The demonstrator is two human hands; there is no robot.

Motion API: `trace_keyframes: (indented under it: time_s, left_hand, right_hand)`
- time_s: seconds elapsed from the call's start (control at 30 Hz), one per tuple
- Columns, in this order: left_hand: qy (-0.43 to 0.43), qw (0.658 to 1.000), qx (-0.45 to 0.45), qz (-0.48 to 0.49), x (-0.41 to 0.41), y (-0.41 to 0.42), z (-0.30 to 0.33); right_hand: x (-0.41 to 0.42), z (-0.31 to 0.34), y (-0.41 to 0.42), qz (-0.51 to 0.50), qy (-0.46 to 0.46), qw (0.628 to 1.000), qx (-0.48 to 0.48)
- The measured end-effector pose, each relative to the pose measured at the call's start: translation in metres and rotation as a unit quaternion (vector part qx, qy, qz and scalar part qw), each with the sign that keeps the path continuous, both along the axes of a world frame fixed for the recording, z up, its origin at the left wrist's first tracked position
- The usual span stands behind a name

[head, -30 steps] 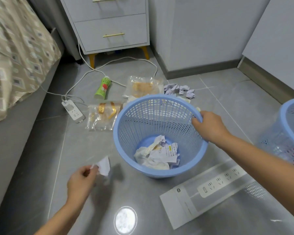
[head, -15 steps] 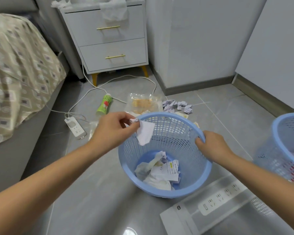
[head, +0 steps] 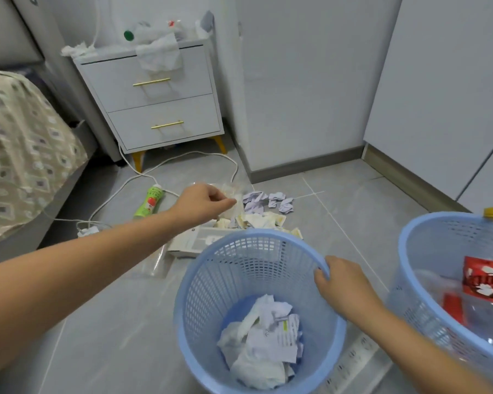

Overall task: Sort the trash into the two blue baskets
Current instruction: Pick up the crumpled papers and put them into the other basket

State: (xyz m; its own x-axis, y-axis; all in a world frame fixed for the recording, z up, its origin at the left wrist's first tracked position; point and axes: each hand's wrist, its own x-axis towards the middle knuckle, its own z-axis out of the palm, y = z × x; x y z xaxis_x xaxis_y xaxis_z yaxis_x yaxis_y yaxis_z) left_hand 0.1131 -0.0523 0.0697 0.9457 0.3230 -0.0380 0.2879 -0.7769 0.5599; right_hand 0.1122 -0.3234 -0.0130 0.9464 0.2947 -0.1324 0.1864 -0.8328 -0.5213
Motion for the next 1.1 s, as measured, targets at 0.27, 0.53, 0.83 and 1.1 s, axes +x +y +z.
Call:
trace_keyframes:
  time_s: [0.27,0.53,0.83,1.1]
  left_hand:
    - [0.129,0.987,0.026,0.088,0.044,0.022,-0.004]
    - [0.166,0.984,0.041,0.055,0.068,0.059,-0.019]
    - [0.206,0.959,0.123,-0.154,0.144,0.027,-0.080]
    - [0.176,0.967,0.034,-0.181,0.213,0.020,-0.174]
  right_hand:
    - [0.002,-0.003,-0.001,0.023,-0.023,0.999,0.033]
    - [0.014,-0.007,0.000,0.015,-0.014,0.999,0.049]
    - [0.014,0.001,-0.018,-0.036,-0.008,0.999,-0.025]
    - [0.010,0.008,-0.015,-0.182,-0.021,0.983,-0.032]
